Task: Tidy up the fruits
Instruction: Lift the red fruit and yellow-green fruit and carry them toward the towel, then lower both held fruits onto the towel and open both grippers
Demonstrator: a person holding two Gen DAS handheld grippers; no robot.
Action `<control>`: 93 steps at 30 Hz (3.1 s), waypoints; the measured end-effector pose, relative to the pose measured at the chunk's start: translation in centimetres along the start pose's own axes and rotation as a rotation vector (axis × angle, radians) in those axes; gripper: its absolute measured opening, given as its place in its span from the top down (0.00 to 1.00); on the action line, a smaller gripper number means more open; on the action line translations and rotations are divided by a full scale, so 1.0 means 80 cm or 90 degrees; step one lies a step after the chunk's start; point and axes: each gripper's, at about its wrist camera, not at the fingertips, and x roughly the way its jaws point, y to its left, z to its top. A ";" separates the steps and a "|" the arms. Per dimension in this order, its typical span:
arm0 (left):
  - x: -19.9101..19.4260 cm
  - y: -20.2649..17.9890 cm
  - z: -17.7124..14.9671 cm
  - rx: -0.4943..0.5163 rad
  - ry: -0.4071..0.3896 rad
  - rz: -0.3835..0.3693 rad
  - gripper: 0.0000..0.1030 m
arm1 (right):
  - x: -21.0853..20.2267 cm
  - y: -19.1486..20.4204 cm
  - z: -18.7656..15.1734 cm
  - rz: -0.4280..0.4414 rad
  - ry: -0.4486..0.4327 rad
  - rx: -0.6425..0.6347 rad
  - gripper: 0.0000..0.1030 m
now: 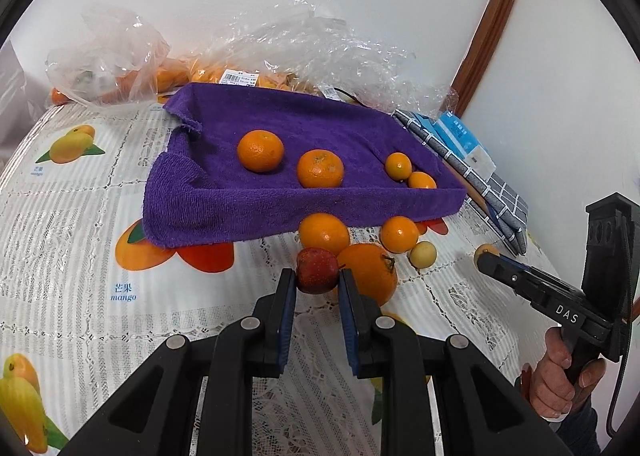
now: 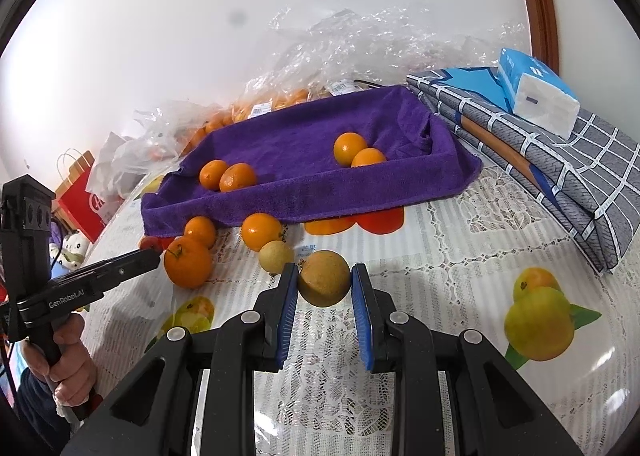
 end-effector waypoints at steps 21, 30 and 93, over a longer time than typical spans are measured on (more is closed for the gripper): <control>-0.020 -0.003 0.001 0.007 -0.056 0.017 0.80 | -0.009 -0.022 0.002 0.040 0.003 0.055 0.74; -0.042 -0.002 0.010 -0.006 -0.103 0.043 0.80 | -0.032 0.000 0.025 0.032 -0.019 0.012 0.74; 0.068 0.011 0.099 -0.002 -0.059 0.094 0.73 | 0.122 0.029 0.104 -0.047 0.016 -0.006 0.50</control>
